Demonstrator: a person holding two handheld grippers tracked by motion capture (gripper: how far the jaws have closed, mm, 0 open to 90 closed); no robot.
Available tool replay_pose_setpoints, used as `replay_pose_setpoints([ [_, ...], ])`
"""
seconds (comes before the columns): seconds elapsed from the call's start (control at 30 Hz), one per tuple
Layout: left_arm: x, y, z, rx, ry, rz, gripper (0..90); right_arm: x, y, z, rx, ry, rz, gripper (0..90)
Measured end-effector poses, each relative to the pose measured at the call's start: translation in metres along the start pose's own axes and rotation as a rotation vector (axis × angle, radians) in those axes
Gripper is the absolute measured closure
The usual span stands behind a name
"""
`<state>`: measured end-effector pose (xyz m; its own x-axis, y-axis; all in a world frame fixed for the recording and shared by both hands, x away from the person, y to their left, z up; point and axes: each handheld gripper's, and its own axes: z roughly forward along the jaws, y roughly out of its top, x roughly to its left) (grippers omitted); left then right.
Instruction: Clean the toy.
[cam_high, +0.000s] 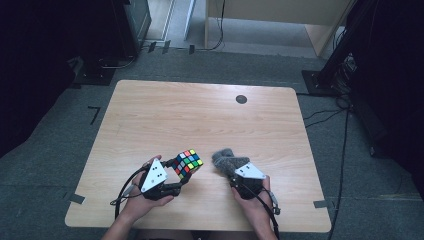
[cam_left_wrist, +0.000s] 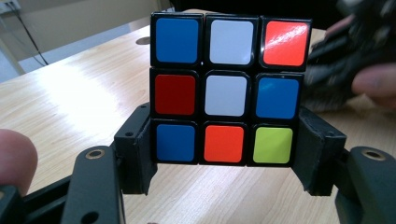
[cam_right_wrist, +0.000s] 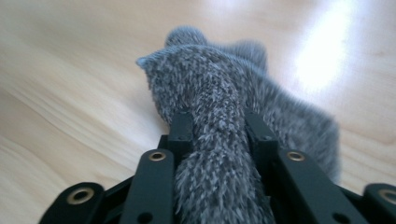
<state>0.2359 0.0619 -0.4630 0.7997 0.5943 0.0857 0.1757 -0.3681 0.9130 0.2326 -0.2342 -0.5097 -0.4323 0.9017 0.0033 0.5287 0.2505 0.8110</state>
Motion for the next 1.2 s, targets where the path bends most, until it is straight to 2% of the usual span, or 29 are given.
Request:
replay_pose_setpoints([
  [0.1, -0.004, -0.003, 0.005, 0.035, 0.009, 0.036, 34.5, 0.002, 0.013, -0.025, -0.165, 0.088, 0.034, 71.0],
  [0.2, -0.011, -0.006, 0.011, 0.055, -0.001, 0.065, 34.6, 0.017, 0.032, -0.051, -0.335, 0.22, 0.029, 70.6],
  [0.27, -0.018, -0.004, 0.013, 0.049, -0.025, 0.085, 34.6, 0.034, 0.041, -0.061, -0.382, 0.3, -0.014, 70.2],
  [0.33, -0.025, -0.001, 0.012, 0.032, -0.043, 0.105, 34.6, 0.049, 0.044, -0.063, -0.384, 0.359, -0.039, 69.7],
  [0.37, -0.028, 0.0, 0.011, 0.031, -0.032, 0.115, 34.6, 0.053, 0.044, -0.061, -0.376, 0.379, -0.051, 69.4],
  [0.4, -0.028, 0.0, 0.01, 0.029, -0.027, 0.124, 34.7, 0.055, 0.042, -0.059, -0.377, 0.374, -0.045, 69.5],
  [0.43, -0.027, 0.0, 0.008, 0.018, -0.046, 0.119, 34.7, 0.052, 0.041, -0.058, -0.376, 0.375, -0.025, 69.5],
  [0.47, -0.026, 0.001, 0.006, 0.006, -0.063, 0.115, 34.8, 0.046, 0.04, -0.056, -0.369, 0.376, 0.001, 69.6],
  [0.53, -0.025, 0.002, 0.004, -0.006, -0.073, 0.109, 34.8, 0.034, 0.037, -0.051, -0.331, 0.34, 0.055, 69.6],
  [0.57, -0.025, 0.002, 0.005, -0.009, -0.078, 0.105, 34.8, 0.029, 0.036, -0.05, -0.32, 0.344, 0.074, 69.6],
  [0.63, -0.026, 0.002, 0.006, -0.007, -0.075, 0.111, 34.8, 0.029, 0.037, -0.054, -0.331, 0.351, 0.069, 69.5],
  [0.67, -0.027, 0.002, 0.007, -0.002, -0.075, 0.115, 34.8, 0.033, 0.04, -0.058, -0.346, 0.372, 0.057, 69.3],
  [0.73, -0.028, 0.002, 0.007, 0.001, -0.072, 0.12, 34.8, 0.045, 0.045, -0.064, -0.374, 0.406, 0.005, 69.3],
  [0.8, -0.027, 0.003, 0.005, -0.007, -0.079, 0.109, 34.8, 0.054, 0.048, -0.067, -0.378, 0.397, -0.04, 69.2],
  [0.83, -0.026, 0.005, 0.003, -0.017, -0.084, 0.104, 34.8, 0.053, 0.048, -0.068, -0.381, 0.396, -0.03, 69.3],
  [0.9, -0.025, 0.007, -0.001, -0.03, -0.091, 0.1, 34.8, 0.045, 0.046, -0.065, -0.373, 0.386, 0.027, 69.3],
  [0.97, -0.023, 0.008, -0.001, -0.035, -0.084, 0.087, 34.8, 0.036, 0.043, -0.062, -0.341, 0.332, 0.063, 69.4],
  [1.0, -0.022, 0.008, 0.0, -0.029, -0.081, 0.078, 34.7, 0.037, 0.043, -0.063, -0.327, 0.32, 0.088, 69.3],
  [1.03, -0.021, 0.007, 0.001, -0.026, -0.078, 0.072, 34.7, 0.04, 0.045, -0.065, -0.336, 0.347, 0.106, 68.9],
  [1.07, -0.021, 0.006, 0.002, -0.02, -0.077, 0.072, 34.7, 0.048, 0.048, -0.068, -0.346, 0.368, 0.09, 68.6],
  [1.1, -0.021, 0.006, 0.002, -0.02, -0.076, 0.069, 34.7, 0.058, 0.052, -0.072, -0.352, 0.36, 0.035, 68.5],
  [1.13, -0.021, 0.006, 0.001, -0.022, -0.081, 0.072, 34.7, 0.062, 0.055, -0.074, -0.352, 0.369, 0.019, 68.5],
  [1.2, -0.022, 0.007, -0.001, -0.031, -0.088, 0.082, 34.8, 0.061, 0.057, -0.075, -0.351, 0.378, 0.033, 68.7],
])
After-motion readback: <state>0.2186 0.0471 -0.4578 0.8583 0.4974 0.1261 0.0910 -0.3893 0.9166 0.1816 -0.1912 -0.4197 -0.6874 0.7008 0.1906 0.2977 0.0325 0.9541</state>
